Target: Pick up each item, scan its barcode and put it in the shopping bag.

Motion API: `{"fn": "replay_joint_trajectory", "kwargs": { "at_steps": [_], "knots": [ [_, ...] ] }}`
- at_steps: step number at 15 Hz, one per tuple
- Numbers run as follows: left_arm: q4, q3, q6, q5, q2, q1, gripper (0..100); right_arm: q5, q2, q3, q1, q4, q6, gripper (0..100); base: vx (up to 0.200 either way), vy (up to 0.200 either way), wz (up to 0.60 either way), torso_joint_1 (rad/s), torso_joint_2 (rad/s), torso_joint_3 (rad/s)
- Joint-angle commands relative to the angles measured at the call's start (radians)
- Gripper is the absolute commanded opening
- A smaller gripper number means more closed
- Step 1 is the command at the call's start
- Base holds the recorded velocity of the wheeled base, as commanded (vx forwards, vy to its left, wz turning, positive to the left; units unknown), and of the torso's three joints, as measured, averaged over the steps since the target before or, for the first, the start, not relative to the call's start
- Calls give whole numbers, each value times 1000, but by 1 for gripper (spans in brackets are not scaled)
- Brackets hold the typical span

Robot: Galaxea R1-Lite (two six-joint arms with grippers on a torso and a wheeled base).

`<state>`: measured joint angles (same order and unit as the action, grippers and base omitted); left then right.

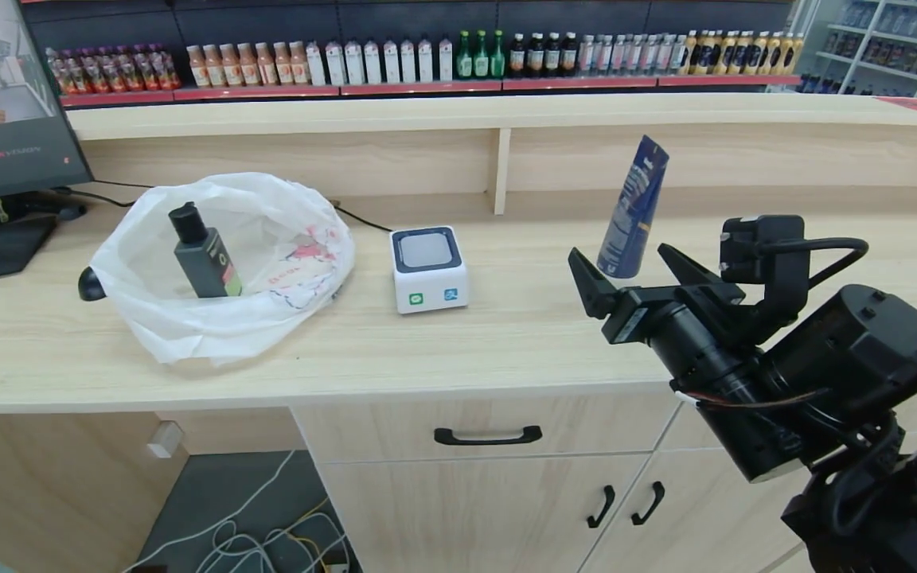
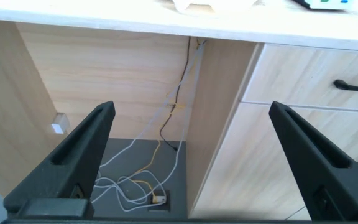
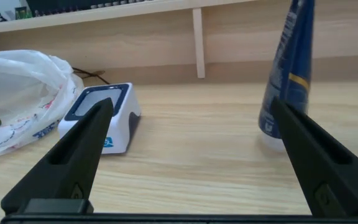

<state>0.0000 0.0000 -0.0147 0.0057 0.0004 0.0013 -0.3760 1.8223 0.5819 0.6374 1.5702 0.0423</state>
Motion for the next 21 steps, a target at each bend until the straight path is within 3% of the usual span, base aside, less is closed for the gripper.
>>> {"fn": "replay_joint_trajectory", "kwargs": {
  "at_steps": [1,12,18,21],
  "knots": [
    [0,0,1,0,0,0,100,0,3,-2,1,1,1,100,0,0,0,0,0,0],
    [0,0,2,0,0,0,100,-11,-54,-76,-50,1,8,100,0,0,0,0,0,0],
    [0,0,2,0,0,0,100,92,-78,-47,-148,-10,48,100,0,0,0,0,0,0],
    [0,0,2,0,0,0,100,147,-89,49,-194,-134,50,100,0,0,0,0,0,0]
  ]
}}
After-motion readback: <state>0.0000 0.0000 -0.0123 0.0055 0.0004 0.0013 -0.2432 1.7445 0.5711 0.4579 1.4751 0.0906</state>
